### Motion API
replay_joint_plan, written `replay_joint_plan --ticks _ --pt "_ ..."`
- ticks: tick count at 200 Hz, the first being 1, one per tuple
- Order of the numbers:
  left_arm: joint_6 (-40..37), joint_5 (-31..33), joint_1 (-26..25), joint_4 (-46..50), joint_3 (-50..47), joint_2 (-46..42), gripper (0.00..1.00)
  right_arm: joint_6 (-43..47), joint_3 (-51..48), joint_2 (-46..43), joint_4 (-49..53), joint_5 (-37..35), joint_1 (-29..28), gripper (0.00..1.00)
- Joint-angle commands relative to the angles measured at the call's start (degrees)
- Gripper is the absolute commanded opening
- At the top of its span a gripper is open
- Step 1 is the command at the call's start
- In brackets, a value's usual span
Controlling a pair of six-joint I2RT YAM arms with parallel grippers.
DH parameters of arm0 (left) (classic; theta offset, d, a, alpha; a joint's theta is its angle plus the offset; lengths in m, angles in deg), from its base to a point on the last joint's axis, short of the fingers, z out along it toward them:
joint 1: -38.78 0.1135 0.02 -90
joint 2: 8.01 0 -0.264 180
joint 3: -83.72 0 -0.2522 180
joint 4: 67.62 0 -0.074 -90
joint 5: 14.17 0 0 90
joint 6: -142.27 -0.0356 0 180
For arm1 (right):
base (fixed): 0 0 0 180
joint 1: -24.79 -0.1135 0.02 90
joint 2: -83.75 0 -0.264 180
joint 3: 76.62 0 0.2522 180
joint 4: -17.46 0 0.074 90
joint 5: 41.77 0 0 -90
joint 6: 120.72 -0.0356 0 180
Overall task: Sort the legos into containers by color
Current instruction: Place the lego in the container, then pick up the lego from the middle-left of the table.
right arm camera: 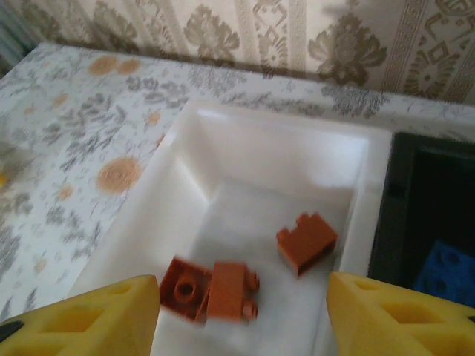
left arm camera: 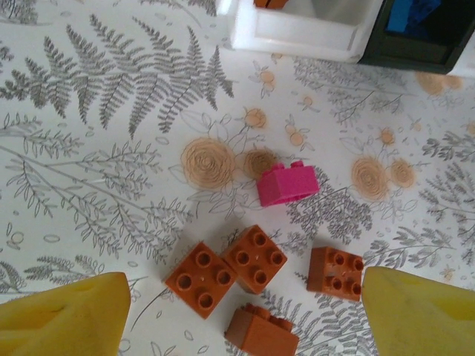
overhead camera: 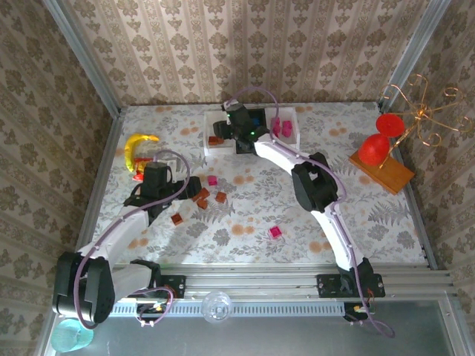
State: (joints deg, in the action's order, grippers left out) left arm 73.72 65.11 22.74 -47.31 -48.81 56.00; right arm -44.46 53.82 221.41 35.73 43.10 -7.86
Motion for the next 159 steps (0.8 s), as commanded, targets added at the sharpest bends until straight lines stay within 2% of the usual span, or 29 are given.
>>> replay_joint_plan --ticks 1,38,72,101,159 --pt "0.70 1.76 0.15 3.70 -0.67 1.04 0.83 -0.04 -10.16 -12.33 -4.84 5.01 -0.32 0.66" --pt "-0.66 2.05 -0.68 5.68 1.03 5.31 0.79 -2.23 -31.45 -26.14 -12.14 7.39 -0.58 0.72" --pt "-1.61 2.46 -3.94 6.89 1.18 6.57 0.76 -3.17 -44.25 -34.52 -13.86 5.31 -0.58 0.75" --pt "-2.71 5.43 -9.39 8.44 1.97 7.98 0.77 -3.34 -49.08 -37.91 -13.69 3.75 -0.29 0.76" --pt "-4.88 5.82 -12.85 6.63 3.81 14.26 0.74 -3.76 -52.36 -39.60 -13.99 3.39 -0.05 0.76"
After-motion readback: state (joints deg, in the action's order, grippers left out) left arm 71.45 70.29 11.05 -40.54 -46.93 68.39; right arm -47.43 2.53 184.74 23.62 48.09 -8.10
